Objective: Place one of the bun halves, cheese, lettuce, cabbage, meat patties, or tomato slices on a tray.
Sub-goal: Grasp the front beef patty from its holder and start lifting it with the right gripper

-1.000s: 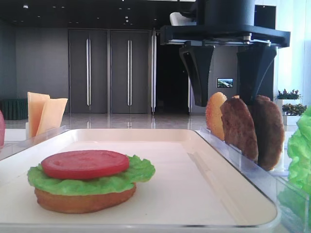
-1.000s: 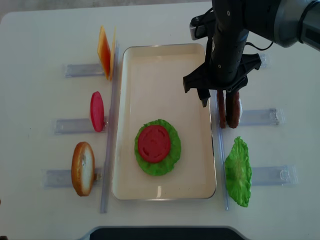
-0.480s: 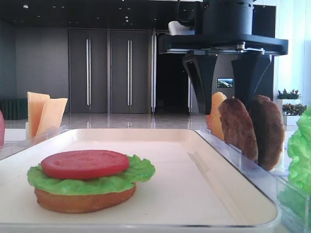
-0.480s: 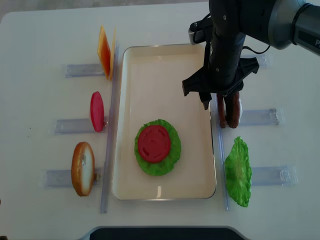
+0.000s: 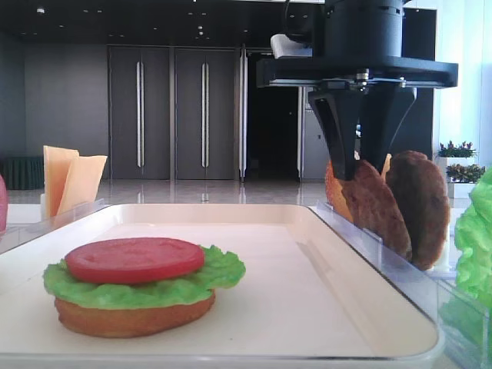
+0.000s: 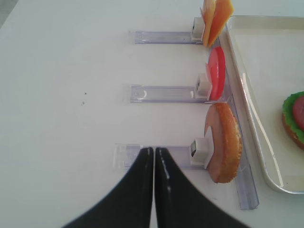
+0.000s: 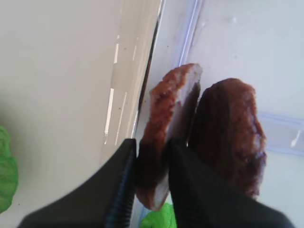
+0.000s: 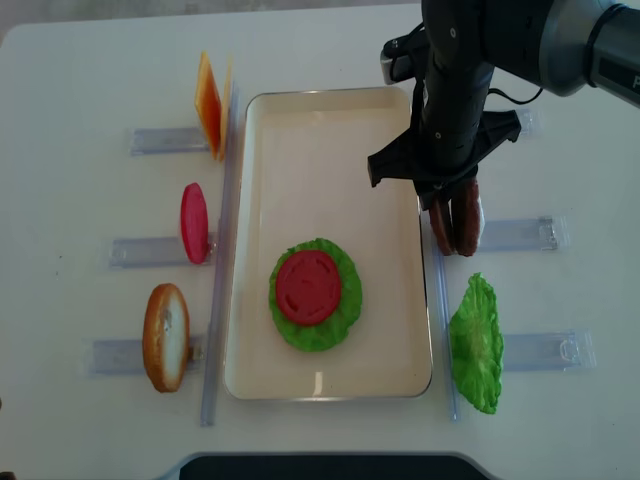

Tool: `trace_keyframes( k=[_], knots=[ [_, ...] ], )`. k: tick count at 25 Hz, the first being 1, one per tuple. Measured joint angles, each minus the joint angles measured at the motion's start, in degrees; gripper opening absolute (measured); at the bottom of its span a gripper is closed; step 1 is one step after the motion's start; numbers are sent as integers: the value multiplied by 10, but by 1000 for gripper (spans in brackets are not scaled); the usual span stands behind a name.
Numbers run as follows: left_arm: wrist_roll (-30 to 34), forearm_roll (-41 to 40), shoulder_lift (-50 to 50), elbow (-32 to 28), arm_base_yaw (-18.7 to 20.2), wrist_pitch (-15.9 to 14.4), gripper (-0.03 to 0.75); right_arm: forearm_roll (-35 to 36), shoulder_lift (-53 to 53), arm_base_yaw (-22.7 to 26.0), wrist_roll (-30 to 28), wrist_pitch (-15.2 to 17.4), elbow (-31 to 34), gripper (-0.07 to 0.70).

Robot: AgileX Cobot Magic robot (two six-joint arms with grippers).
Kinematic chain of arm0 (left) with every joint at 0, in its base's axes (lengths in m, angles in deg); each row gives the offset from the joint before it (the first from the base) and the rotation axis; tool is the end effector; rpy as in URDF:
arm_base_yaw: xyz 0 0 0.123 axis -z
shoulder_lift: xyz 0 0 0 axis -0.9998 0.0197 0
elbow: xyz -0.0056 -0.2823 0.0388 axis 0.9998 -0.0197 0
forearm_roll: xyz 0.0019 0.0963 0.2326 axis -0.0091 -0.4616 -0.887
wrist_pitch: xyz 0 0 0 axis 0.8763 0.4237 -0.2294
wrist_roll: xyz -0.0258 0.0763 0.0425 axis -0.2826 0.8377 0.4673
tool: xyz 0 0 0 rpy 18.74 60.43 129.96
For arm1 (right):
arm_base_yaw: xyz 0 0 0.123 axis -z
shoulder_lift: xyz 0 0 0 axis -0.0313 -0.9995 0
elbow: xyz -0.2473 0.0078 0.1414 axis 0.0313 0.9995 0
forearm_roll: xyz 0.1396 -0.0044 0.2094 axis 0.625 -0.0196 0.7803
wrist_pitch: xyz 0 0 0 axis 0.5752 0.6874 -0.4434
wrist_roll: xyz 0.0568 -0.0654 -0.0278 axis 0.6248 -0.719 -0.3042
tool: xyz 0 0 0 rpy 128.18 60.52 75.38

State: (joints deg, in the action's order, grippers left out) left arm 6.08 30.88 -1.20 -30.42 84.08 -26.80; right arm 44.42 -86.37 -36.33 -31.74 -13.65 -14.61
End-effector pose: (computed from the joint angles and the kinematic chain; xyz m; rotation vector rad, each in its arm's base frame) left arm -0.0069 -0.0021 0.2656 -0.0614 2.1026 0.0419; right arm 0.3073 0.2103 0.2209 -0.3996 3.0664 0.0181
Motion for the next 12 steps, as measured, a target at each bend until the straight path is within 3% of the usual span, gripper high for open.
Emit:
trace_keyframes(
  k=[12],
  knots=[
    [0,0,0,0,0,0,-1,-8,0,0,2,2,0,146]
  ],
)
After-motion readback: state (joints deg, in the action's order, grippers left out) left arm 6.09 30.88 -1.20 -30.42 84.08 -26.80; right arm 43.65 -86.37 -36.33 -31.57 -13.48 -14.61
